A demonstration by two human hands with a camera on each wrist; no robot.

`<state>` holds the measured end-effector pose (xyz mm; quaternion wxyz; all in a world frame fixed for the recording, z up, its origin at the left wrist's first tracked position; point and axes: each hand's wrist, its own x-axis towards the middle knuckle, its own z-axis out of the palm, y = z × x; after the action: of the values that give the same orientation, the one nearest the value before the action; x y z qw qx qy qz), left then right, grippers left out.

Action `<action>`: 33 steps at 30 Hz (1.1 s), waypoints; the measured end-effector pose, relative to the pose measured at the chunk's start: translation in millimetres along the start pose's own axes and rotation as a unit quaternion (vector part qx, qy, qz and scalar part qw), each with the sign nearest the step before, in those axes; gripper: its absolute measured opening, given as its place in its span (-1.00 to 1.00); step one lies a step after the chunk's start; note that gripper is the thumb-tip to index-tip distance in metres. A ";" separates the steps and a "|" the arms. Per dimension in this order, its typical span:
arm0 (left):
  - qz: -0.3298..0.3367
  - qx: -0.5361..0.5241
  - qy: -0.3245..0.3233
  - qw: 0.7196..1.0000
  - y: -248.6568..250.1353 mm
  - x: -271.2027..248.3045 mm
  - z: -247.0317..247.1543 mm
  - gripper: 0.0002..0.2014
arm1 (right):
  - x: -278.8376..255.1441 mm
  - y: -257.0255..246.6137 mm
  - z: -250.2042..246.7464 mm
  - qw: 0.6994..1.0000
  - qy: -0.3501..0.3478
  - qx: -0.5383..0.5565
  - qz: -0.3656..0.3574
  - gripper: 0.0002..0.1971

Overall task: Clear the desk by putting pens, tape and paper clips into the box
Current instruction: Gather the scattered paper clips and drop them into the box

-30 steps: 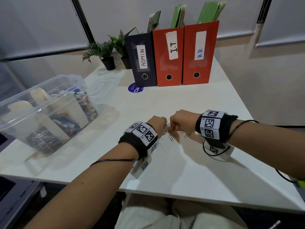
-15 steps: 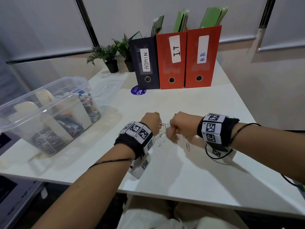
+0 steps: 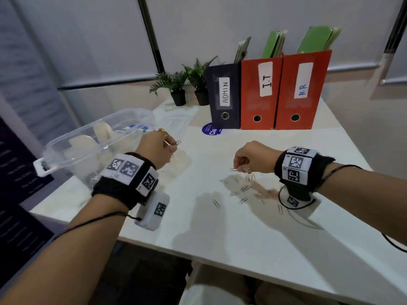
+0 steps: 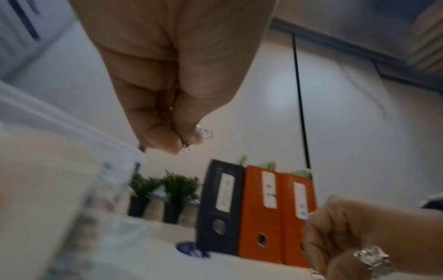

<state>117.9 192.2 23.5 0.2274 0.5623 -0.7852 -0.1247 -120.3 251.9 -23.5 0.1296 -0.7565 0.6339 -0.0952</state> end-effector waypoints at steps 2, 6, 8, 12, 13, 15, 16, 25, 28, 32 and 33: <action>-0.030 0.016 0.051 0.998 -24.4 3.6 -32.4 -0.92 | 19.9 -28.8 -11.8 0.999 0.023 0.026 -0.034 -0.84; -0.123 0.050 0.115 0.984 -80.6 6.2 -90.8 -0.90 | 73.1 -111.5 -34.2 0.987 0.066 0.045 -0.139 -0.83; -0.163 0.059 0.144 0.974 -107.1 7.7 -113.3 -0.83 | 97.1 -156.7 -40.9 0.980 0.080 0.061 -0.173 -0.83; -0.222 0.056 0.163 0.960 -147.5 13.6 -130.8 -0.81 | 145.5 -236.6 -44.8 0.975 0.076 0.058 -0.198 -0.79; -0.236 0.051 0.155 0.958 -155.4 17.6 -130.0 -0.82 | 155.3 -251.9 -44.6 0.976 0.079 0.057 -0.195 -0.78; -0.258 0.020 0.139 0.956 -167.0 23.5 -129.9 -0.85 | 177.4 -274.3 -40.7 0.979 0.080 0.048 -0.181 -0.77; -0.261 0.014 0.124 0.957 -170.7 26.8 -130.6 -0.81 | 187.2 -282.5 -38.1 0.981 0.072 0.044 -0.173 -0.77; -0.241 0.014 0.021 0.970 -169.0 45.6 -139.5 -0.84 | 223.4 -299.2 -6.2 0.991 -0.006 0.014 -0.133 -0.57; -0.237 0.054 0.023 0.970 -167.9 46.2 -136.9 -0.63 | 219.8 -296.2 -4.9 0.987 0.000 0.034 -0.158 -0.63; -0.233 0.100 0.074 0.964 -164.6 42.4 -132.9 -0.50 | 209.9 -288.9 -8.6 0.980 0.045 0.039 -0.192 -0.68; -0.224 0.106 0.096 0.964 -162.0 39.7 -130.9 -0.53 | 205.1 -284.4 -10.3 0.978 0.063 0.040 -0.195 -0.70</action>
<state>306.4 108.1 72.3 0.2065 0.7543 -0.6223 -0.0340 178.9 95.6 72.2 0.0982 -0.8521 0.4770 -0.1916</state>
